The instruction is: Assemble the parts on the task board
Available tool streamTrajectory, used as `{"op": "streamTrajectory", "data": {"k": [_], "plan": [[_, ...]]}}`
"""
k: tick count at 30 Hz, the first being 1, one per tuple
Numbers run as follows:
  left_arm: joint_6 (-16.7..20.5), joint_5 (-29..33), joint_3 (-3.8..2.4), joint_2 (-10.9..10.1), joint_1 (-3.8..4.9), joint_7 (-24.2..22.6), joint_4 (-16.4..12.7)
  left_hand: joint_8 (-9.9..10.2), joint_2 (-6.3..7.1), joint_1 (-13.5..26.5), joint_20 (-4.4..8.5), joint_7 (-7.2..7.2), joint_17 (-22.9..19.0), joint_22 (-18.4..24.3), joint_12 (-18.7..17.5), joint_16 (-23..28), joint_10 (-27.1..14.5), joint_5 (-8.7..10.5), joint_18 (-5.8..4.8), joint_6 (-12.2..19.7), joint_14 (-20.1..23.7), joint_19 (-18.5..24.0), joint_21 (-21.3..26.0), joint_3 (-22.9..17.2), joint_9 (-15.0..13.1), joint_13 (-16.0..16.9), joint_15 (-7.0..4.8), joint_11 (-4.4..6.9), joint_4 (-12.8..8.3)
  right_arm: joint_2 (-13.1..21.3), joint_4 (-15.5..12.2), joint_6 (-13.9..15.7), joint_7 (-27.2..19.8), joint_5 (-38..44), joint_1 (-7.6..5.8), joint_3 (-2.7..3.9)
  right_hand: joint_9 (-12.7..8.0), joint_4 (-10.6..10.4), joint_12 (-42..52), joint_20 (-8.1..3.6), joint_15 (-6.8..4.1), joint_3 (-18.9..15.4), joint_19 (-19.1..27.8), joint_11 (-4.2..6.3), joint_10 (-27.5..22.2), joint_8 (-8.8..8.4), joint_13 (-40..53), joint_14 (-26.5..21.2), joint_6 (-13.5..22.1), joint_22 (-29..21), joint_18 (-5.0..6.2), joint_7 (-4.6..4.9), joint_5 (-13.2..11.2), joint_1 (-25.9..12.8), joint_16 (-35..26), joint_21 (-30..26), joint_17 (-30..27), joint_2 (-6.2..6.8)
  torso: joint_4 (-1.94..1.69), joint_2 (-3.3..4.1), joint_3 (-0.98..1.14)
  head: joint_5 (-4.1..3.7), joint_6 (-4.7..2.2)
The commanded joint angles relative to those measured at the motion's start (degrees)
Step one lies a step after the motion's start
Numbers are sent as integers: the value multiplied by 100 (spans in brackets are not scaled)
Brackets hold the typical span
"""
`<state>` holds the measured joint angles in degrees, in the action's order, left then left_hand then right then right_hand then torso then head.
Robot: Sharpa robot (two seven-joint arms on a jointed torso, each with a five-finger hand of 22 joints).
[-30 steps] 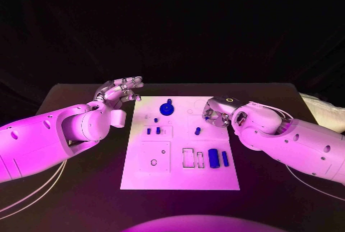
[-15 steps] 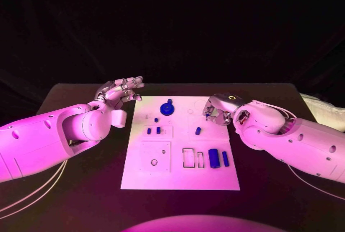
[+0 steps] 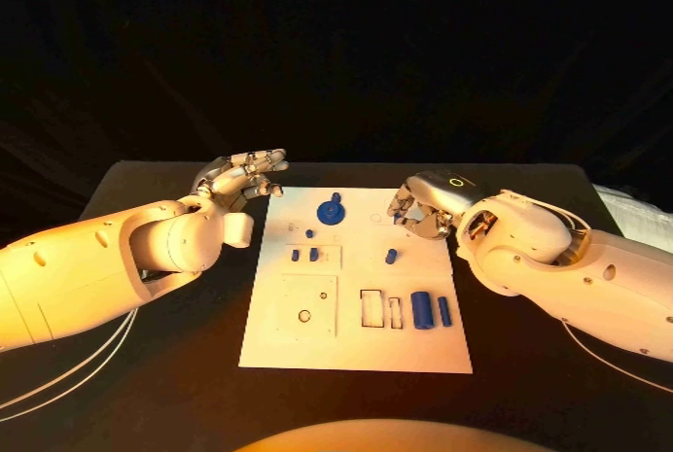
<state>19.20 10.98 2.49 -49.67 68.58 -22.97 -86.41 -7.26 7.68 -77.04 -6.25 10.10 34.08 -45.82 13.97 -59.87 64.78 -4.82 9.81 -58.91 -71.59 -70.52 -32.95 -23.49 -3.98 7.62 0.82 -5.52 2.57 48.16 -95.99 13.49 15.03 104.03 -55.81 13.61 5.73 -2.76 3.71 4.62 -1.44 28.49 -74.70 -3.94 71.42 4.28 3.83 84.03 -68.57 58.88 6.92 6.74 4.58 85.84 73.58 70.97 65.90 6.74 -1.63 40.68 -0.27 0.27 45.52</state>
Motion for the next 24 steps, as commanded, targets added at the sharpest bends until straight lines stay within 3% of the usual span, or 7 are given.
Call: {"op": "streamTrajectory", "data": {"k": [1, 6, 9, 13, 16, 19, 24], "plan": [[-28, -22, -4, 8, 2, -28, -25, -23, -59, 17, -16, -9, -5, 5, 36, 39, -52, -2, 55, 43, 45, 3, 27, 35, 3, 6, -4, -7, -7, -33, -233, 304, -164, -254, 56, 0, 4, 10, 8, 6, 11, 52, -35, 56, 101, -27, 8, 219, 7, 9, -61, 39, 42, -34, 30, 21, 0, 26, 3, 3, -3, 66, -21], [-34, -23, -4, 18, 1, -34, -51, -23, -59, 17, -16, -9, -5, 5, 36, 39, -52, -2, 55, 43, 45, 3, 27, 35, 3, 6, -4, -7, -7, -184, -602, 351, -276, -351, 250, 0, 6, 32, 5, 7, 14, 81, -26, 50, 98, -32, 7, 218, 10, 1, -58, 47, 67, -45, 31, 19, -3, 30, 6, 5, -1, 218, -12], [-36, -23, -4, 40, 1, -33, -68, -25, -63, 16, -19, -4, -15, 8, 45, 41, -68, -2, 55, 55, 53, 5, 32, 43, 3, 7, -1, -11, -6, -322, -670, 321, -334, -368, 364, -14, 7, 45, 3, 7, 17, 98, -17, 46, 94, -35, 7, 217, 13, -11, -55, 53, 82, -53, 31, 13, -7, 30, -5, -4, -10, 269, 48], [-36, -23, -4, 78, 0, -29, -97, -25, -64, 14, -21, 1, -15, 11, 52, 36, -86, -1, 55, 71, 57, 6, 36, 53, 4, 8, 3, -16, -6, -498, -606, 269, -395, -377, 500, -80, 7, 55, 2, 7, 19, 110, -11, 43, 92, -37, 7, 216, 15, -19, -53, 59, 93, -60, 31, 9, -9, 30, -19, -2, -15, 297, 81], [-44, -23, -4, 101, 0, -26, -131, -26, -65, 15, -23, 5, -14, 13, 58, 33, -99, -1, 55, 81, 60, 6, 40, 60, 4, 9, 5, -20, -5, -648, -503, 201, -433, -377, 635, -128, 7, 63, 0, 6, 22, 117, -4, 39, 87, -40, 6, 216, 20, -30, -50, 65, 100, -65, 32, 4, -9, 31, -12, -2, -16, 387, 106], [-52, -23, -4, 121, 0, -21, -155, -26, -65, 15, -23, 5, -14, 13, 58, 33, -99, -1, 55, 81, 60, 6, 40, 60, 4, 9, 5, -20, -5, -794, -383, 109, -453, -347, 753, -155, 7, 80, -4, 6, 26, 131, 7, 33, 78, -44, 5, 215, 28, -46, -46, 72, 108, -71, 31, -5, -14, 32, -1, 4, -8, 438, 132], [-61, -23, -4, 144, 0, -19, -173, -26, -65, 15, -24, 5, -15, 13, 58, 33, -100, -1, 55, 82, 60, 6, 40, 60, 4, 9, 6, -20, -5, -947, -175, -53, -444, -367, 859, -176, 7, 97, -4, 6, 28, 147, 13, 30, 74, -46, 5, 215, 34, -54, -44, 76, 116, -71, 36, -9, -9, 29, -4, -1, -10, 479, 165]]}}
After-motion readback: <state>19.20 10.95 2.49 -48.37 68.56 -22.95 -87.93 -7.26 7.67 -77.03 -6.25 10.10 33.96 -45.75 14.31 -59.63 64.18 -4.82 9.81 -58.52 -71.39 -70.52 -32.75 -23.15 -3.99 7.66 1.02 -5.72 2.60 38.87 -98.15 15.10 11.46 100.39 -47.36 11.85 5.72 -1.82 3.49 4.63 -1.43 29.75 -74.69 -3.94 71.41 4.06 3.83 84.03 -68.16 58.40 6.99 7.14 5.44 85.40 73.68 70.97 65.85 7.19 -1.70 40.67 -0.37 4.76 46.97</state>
